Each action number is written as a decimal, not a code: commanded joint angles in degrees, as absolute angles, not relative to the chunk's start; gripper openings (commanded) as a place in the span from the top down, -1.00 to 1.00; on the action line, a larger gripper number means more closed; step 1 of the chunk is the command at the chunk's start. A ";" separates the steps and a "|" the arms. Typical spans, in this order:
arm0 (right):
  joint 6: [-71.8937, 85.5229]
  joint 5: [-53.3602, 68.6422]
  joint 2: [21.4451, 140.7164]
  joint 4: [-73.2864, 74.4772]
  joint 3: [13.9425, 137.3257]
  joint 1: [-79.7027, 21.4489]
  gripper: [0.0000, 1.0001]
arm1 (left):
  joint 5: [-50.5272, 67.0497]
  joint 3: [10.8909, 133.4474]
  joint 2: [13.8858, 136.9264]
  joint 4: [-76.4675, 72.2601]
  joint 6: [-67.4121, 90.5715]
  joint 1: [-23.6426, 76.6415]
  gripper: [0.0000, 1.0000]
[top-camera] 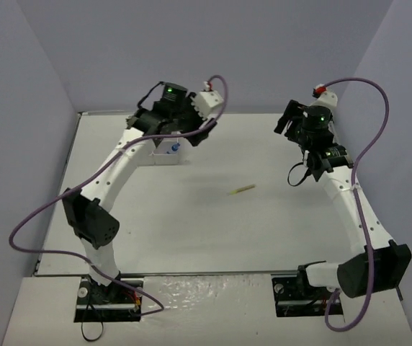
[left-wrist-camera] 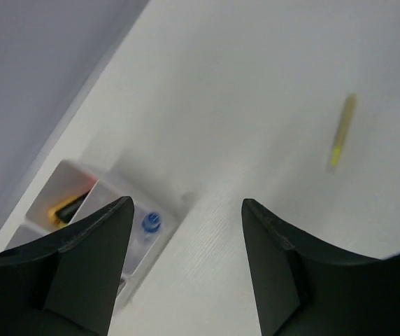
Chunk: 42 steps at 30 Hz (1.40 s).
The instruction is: Sort the stationery into containers
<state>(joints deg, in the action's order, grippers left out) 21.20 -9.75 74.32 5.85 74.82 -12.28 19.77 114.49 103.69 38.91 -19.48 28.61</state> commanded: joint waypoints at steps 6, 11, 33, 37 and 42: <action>23.69 1.87 72.16 10.81 63.04 7.01 -0.38 | 25.53 125.72 124.56 43.40 -22.36 43.98 -0.37; 22.71 1.36 70.54 10.81 62.16 7.23 -0.38 | 23.49 136.79 138.73 46.65 -19.94 46.51 -0.41; 20.98 2.88 67.12 10.84 59.50 7.77 -0.38 | 19.40 131.35 136.35 40.89 -14.66 47.96 1.00; 21.36 3.09 66.21 10.81 59.48 7.75 -0.37 | 23.43 136.56 133.23 39.09 -7.85 43.65 1.00; 21.59 3.96 64.90 10.83 59.29 7.73 -0.36 | 29.85 143.86 130.08 35.64 -1.33 35.81 1.00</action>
